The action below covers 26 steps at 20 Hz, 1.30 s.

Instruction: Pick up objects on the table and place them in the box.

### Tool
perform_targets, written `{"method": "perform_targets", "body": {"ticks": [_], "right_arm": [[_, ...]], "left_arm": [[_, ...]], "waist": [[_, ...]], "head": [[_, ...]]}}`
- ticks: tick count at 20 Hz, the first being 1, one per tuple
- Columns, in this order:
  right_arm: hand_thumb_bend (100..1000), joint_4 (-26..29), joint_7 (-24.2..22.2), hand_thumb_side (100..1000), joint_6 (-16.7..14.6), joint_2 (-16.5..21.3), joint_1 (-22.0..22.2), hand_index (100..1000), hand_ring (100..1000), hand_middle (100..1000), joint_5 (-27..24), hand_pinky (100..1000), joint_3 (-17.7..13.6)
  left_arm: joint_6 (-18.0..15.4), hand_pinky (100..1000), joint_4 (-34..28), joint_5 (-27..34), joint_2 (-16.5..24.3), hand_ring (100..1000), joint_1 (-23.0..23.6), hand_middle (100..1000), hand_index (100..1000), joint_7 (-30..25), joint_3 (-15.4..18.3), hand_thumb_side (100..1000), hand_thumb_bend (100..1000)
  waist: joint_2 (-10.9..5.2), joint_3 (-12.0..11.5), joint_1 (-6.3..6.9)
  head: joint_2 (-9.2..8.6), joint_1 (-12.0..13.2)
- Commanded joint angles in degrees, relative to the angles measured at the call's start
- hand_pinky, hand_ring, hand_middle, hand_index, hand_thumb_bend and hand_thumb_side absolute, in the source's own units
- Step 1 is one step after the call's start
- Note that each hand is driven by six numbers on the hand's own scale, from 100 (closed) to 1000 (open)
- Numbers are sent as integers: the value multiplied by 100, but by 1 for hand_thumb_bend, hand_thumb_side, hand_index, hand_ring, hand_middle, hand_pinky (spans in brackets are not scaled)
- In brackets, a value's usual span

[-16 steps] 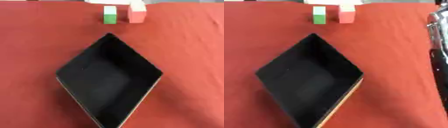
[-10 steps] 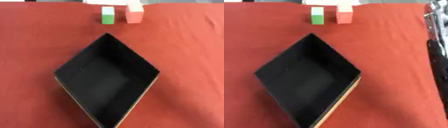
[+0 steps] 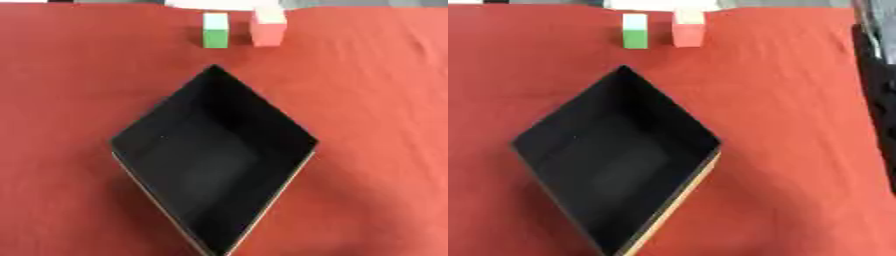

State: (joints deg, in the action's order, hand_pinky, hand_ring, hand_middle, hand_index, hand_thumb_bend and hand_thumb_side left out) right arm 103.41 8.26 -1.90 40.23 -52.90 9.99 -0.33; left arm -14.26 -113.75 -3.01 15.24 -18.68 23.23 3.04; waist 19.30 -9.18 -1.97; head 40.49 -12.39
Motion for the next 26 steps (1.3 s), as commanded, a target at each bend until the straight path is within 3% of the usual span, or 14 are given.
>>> {"method": "perform_targets", "body": {"ticks": [1,13,21,26], "right_arm": [[100,-351,-233,670,145,148,-387,858,760,579,295,844,65],[100,-1995,-1203,737,1096,-680,-2033,902,824,628,1308,872,581],[100,-3128,-1900,822,1768,-1332,-2721,949,921,791,2005,920,1109],[100,-3844,-2340,768,1714,-1663,-2916,953,954,860,2446,935,1353]], "left_arm": [[11,579,-84,10,161,758,-18,703,874,-25,-9,882,263],[45,576,-84,31,173,756,39,699,877,-55,-20,886,262],[67,575,-84,77,170,756,47,698,876,-83,-40,890,263],[75,574,-84,103,161,757,40,698,874,-124,-57,891,263]], "waist": [[-157,-10,0],[-161,24,-23],[-125,28,-56],[-105,5,-67]], "head": [[58,-54],[84,-57],[44,-124],[32,-174]]}}
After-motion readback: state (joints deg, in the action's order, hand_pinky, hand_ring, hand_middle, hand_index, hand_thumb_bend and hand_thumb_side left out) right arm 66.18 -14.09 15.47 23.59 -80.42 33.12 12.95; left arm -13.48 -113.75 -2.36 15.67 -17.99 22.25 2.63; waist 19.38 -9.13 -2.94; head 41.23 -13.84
